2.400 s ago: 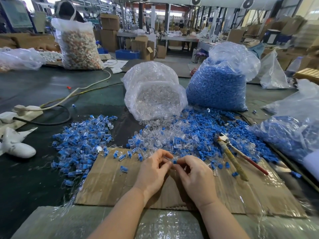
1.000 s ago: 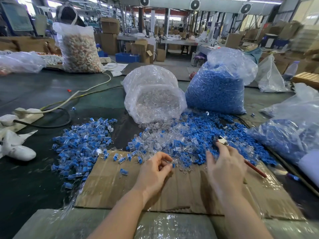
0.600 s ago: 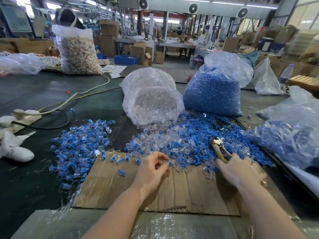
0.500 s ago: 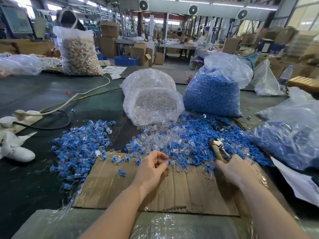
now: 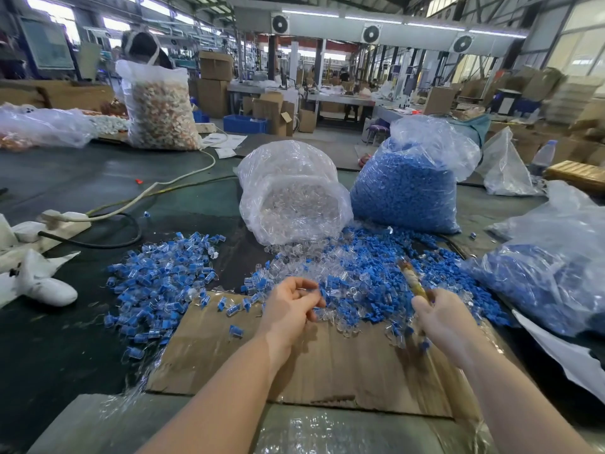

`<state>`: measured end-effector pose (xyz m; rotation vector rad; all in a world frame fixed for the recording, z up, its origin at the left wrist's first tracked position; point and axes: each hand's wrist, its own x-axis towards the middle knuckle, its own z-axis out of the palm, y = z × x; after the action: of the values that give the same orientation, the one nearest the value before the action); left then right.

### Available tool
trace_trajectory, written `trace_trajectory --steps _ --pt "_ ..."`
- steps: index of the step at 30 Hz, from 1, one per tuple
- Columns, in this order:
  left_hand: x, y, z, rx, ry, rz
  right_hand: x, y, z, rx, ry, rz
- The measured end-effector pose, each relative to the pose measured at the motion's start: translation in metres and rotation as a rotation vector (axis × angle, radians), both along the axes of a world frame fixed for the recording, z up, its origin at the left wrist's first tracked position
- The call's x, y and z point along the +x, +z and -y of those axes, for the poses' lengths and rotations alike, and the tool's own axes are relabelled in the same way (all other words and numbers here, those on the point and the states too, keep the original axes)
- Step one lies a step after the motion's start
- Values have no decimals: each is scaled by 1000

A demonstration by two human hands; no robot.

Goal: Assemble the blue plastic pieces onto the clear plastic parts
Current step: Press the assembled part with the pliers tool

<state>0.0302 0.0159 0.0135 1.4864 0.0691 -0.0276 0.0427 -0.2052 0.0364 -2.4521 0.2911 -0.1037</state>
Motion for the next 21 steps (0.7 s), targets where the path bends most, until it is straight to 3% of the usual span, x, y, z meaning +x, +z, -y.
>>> trace_trajectory --steps 2,6,13,21 --pt "4 4 0 -89 15 -29 -9 11 -14 163 121 22" --pt "10 6 0 -155 50 -62 -25 20 -44 389 313 -146" --pt "15 1 -9 -161 147 -81 -35 20 -69 650 312 -346" --pt "17 1 -10 -103 211 -96 -37 23 -73 712 366 -411"
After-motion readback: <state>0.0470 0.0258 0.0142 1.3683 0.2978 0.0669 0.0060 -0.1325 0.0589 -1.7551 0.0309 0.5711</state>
